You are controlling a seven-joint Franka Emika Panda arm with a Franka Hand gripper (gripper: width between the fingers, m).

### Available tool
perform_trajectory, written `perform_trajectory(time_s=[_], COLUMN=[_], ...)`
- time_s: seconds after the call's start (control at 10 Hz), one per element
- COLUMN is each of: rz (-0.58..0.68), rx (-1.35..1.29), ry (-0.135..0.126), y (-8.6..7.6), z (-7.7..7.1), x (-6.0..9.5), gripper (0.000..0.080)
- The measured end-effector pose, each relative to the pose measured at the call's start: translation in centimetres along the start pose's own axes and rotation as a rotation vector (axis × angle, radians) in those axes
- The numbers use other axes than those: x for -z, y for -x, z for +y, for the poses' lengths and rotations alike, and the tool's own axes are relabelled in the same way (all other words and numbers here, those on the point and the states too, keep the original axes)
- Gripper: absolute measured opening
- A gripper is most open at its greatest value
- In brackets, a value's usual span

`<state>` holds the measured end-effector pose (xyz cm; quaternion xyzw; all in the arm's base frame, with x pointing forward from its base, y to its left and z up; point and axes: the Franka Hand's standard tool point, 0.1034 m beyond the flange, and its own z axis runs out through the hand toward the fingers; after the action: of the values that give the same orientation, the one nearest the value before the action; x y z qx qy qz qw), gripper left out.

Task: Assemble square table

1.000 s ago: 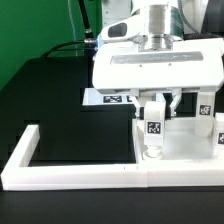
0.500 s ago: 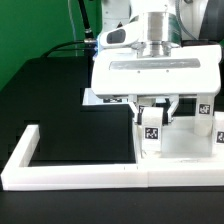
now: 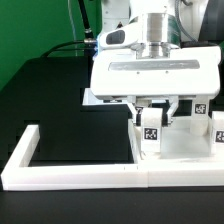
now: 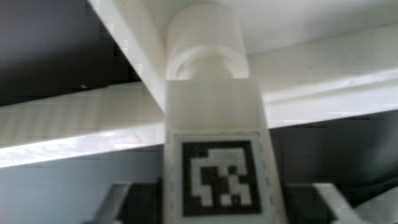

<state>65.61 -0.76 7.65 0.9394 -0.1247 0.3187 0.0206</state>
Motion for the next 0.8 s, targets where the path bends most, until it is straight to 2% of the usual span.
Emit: perform_trajectory(time_s=[0.1, 0.2, 0.3, 0.8], rz=[0.0, 0.0, -0.001, -0.002], rx=[0.0, 0.0, 0.0, 0.0], ry=[0.0, 0.0, 0.0, 0.001], y=[0.01, 0.03, 0.05, 0.12], z=[0.01, 0.01, 0.01, 0.03], x=[-0.01, -0.02, -0.03, -0.08], gripper=[0.045, 0.0575, 0.0634, 0.0648])
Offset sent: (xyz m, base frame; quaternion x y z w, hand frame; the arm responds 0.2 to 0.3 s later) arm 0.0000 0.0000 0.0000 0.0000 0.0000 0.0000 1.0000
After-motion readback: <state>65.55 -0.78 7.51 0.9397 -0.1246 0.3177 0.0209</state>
